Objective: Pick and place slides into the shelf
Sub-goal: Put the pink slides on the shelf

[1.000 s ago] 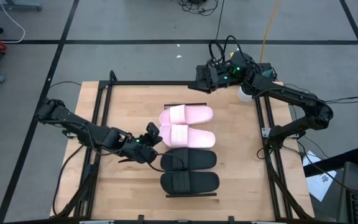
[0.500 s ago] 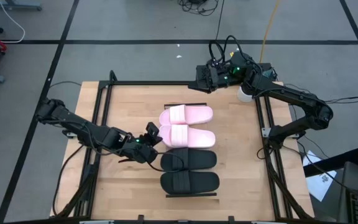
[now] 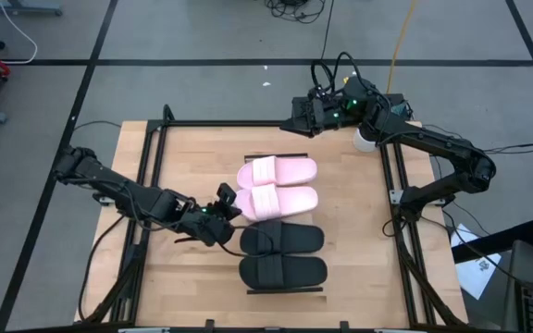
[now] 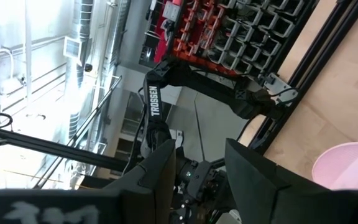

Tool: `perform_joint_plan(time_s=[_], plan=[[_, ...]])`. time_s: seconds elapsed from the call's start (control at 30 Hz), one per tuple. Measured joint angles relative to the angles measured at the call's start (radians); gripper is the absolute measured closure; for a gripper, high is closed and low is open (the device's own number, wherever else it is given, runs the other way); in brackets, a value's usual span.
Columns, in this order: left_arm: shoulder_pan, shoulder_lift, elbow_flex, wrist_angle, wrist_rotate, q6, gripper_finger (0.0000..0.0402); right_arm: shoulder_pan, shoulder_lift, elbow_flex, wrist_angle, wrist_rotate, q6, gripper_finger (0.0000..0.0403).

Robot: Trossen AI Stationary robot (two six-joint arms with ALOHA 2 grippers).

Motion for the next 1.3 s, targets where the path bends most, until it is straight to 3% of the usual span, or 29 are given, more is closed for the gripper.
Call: perform_joint_plan(time_s=[0.53,1.3], plan=[[-0.003,0.000,0.000,0.001,0.021,-0.008,0.0396,0.000,0.000,0.000,0.000,0.000,0.000,0.0273],[0.031,0.000,0.000,0.024,0.009,-0.019,0.0312,0.000,0.000,0.000,0.000,-0.003,-0.004,0.0273]])
